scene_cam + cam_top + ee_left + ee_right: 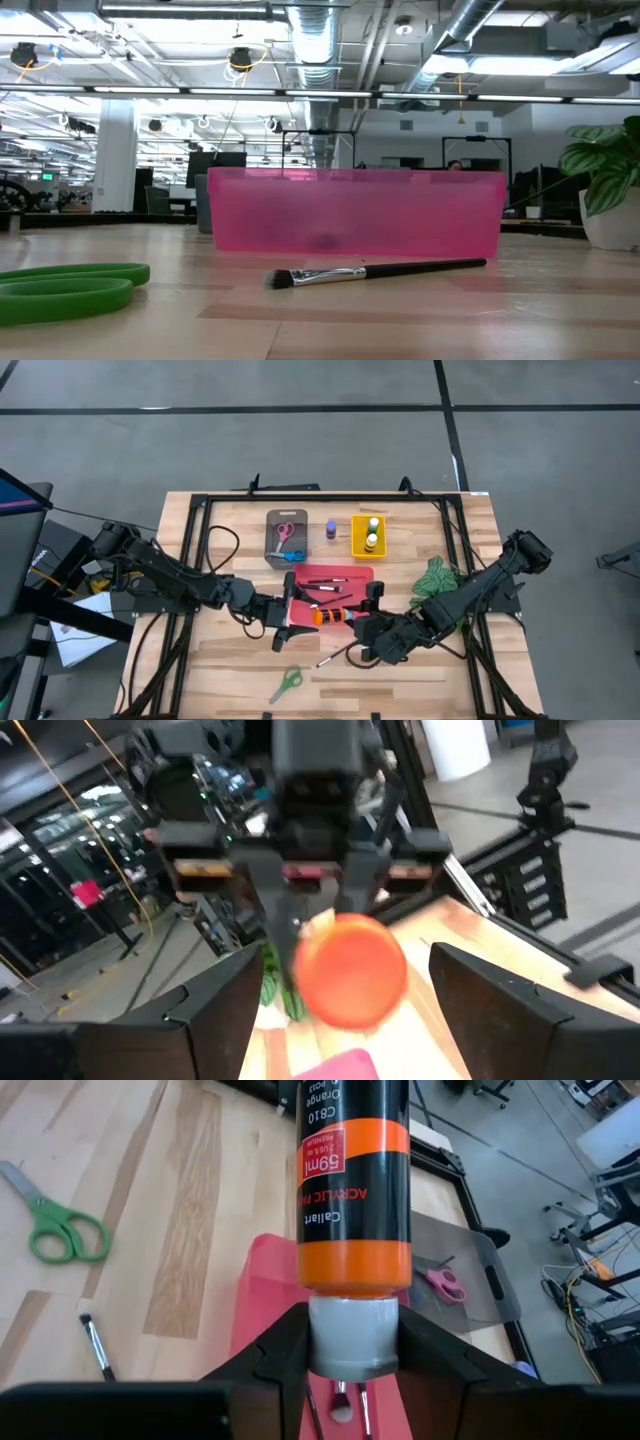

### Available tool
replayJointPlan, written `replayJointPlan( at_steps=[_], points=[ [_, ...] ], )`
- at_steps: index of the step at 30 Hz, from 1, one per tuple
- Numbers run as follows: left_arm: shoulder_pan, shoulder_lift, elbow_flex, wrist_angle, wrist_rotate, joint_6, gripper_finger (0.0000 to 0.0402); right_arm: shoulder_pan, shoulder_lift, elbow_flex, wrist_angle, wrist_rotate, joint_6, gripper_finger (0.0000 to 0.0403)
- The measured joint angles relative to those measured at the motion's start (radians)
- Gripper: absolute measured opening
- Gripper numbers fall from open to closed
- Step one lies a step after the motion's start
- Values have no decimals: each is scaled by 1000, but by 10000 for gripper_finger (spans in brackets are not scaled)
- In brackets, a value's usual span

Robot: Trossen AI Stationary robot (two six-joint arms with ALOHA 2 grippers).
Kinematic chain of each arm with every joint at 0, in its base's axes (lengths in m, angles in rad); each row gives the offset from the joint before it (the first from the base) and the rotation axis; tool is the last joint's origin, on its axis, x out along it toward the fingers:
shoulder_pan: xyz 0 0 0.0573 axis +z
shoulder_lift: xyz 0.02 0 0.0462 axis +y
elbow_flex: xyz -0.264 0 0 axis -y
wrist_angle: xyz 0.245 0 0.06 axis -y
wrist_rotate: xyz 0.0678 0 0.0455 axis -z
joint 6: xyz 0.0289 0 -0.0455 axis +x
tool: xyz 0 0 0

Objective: Pick & Place Paint Supplies
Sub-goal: Put the orange paint bottle into the yellow bin

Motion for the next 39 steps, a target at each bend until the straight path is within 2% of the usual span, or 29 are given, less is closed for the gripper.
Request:
replayJointPlan(
  at_steps=[7, 26, 30, 39],
  points=[
    [29, 65, 0, 106, 16, 15, 274, -6, 0, 0, 27, 0, -22, 117],
    [15, 56, 0, 105, 16, 26, 272, 4, 0, 0, 1, 25, -11, 117],
    [15, 56, 0, 107, 16, 26, 252, 4, 0, 0, 1, 27, -11, 117],
    [15, 56, 0, 116, 2, 19, 178, 4, 0, 0, -26, 28, 4, 117]
  ],
)
